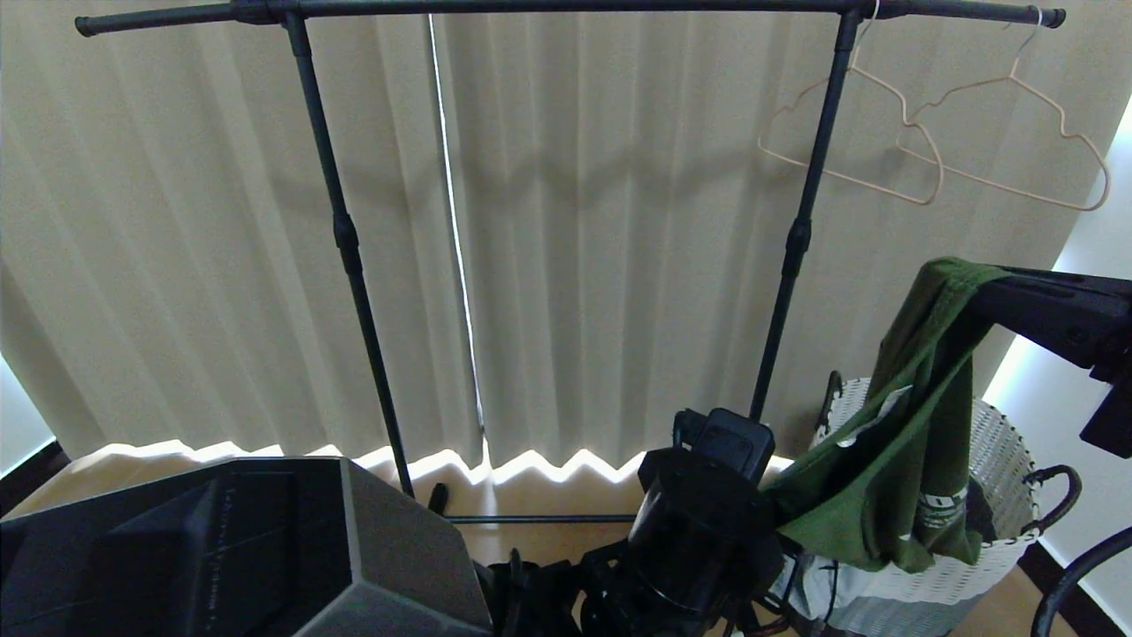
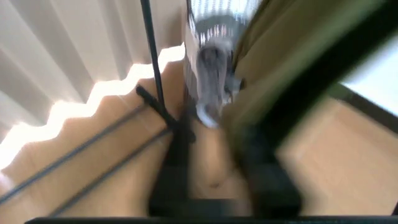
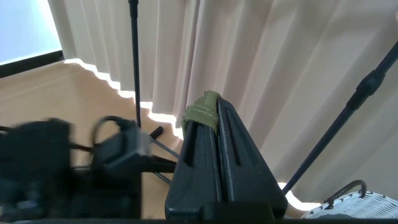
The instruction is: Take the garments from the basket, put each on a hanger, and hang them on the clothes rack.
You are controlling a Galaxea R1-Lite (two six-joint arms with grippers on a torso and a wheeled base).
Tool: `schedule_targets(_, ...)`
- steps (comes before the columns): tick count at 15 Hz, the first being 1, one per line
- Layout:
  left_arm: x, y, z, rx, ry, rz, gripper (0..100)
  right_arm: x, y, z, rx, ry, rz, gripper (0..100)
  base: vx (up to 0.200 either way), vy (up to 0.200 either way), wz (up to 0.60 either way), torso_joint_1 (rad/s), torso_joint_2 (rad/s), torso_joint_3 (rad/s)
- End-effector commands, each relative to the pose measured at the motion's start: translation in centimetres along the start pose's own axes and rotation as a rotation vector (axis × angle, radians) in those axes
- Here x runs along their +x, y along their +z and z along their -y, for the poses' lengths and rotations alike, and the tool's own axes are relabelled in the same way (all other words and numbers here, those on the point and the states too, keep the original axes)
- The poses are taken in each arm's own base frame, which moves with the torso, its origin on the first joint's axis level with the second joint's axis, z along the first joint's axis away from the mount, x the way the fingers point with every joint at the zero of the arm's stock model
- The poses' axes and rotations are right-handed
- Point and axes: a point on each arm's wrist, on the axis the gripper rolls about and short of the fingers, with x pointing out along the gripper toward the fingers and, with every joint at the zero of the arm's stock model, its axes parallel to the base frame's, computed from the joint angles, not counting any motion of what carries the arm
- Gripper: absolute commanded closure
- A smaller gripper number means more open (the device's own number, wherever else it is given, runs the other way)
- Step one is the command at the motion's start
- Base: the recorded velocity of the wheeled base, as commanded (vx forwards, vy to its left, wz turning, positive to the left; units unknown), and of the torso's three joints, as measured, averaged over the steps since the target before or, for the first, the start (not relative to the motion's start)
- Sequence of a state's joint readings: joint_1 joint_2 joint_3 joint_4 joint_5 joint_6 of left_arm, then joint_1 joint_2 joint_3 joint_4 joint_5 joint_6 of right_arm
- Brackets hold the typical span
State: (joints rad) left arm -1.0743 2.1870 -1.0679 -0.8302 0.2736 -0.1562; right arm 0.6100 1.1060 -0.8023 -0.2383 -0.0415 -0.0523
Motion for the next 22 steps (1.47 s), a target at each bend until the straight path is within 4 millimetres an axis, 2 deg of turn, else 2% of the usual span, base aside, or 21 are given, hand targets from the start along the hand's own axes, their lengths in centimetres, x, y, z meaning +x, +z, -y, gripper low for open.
schedule_targets(1,-2.9,0.8,-0.8,0.029,-0.005,0.058,100,0.2,-0.2,0.0,-0.002,0.0,-0.013,100,0.0,0.0,0.0,0.0,0.0,0.0)
schedule_targets(2,-5.3,1.5,-1.9,0.067,0.002,0.089,100,0.3,-0.1,0.0,-0.002,0.0,-0.013,100,0.0,0.0,0.0,0.0,0.0,0.0)
schedule_targets(3,-6.0,1.9,-2.2,0.073,0.006,0.099,100,0.5,0.0,0.0,-0.002,0.0,-0.011,100,0.0,0.0,0.0,0.0,0.0,0.0)
schedule_targets(6,-13.0,6.5,-4.4,0.083,0.035,0.196,100,1.7,0.8,-0.1,-0.002,0.015,-0.003,100,0.0,0.0,0.0,0.0,0.0,0.0)
schedule_targets(8,-16.1,8.1,-6.2,0.11,0.082,0.209,100,1.9,1.0,-0.1,-0.001,0.028,-0.001,100,0.0,0.0,0.0,0.0,0.0,0.0)
schedule_targets(10,-18.4,9.2,-7.7,0.131,0.134,0.208,100,2.1,1.0,-0.1,-0.001,0.03,0.001,100,0.0,0.0,0.0,0.0,0.0,0.0)
schedule_targets(11,-19.0,9.6,-8.2,0.14,0.153,0.205,100,2.1,1.3,-0.1,-0.001,0.031,0.007,100,0.0,0.0,0.0,0.0,0.0,0.0)
schedule_targets(15,-22.7,13.3,-11.1,0.163,0.214,0.2,100,3.0,2.5,0.0,0.0,0.026,0.035,100,0.0,0.0,0.0,0.0,0.0,0.0)
schedule_targets(17,-23.8,14.8,-12.2,0.157,0.228,0.191,100,3.1,2.7,0.0,0.001,0.028,0.039,100,0.0,0.0,0.0,0.0,0.0,0.0)
schedule_targets(18,-23.9,15.3,-12.5,0.155,0.239,0.202,100,3.3,2.7,0.0,0.001,0.028,0.036,100,0.0,0.0,0.0,0.0,0.0,0.0)
schedule_targets(19,-24.5,17.5,-13.2,0.149,0.28,0.253,100,4.5,2.9,0.0,0.001,0.025,0.028,100,0.0,0.0,0.0,0.0,0.0,0.0)
schedule_targets(21,-23.6,18.5,-14.2,0.133,0.325,0.26,100,5.3,3.6,0.0,0.015,0.025,0.04,100,0.0,0.0,0.0,0.0,0.0,0.0)
schedule_targets(22,-23.0,18.0,-14.5,0.12,0.332,0.239,100,5.4,3.5,0.0,0.038,0.024,0.037,100,0.0,0.0,0.0,0.0,0.0,0.0)
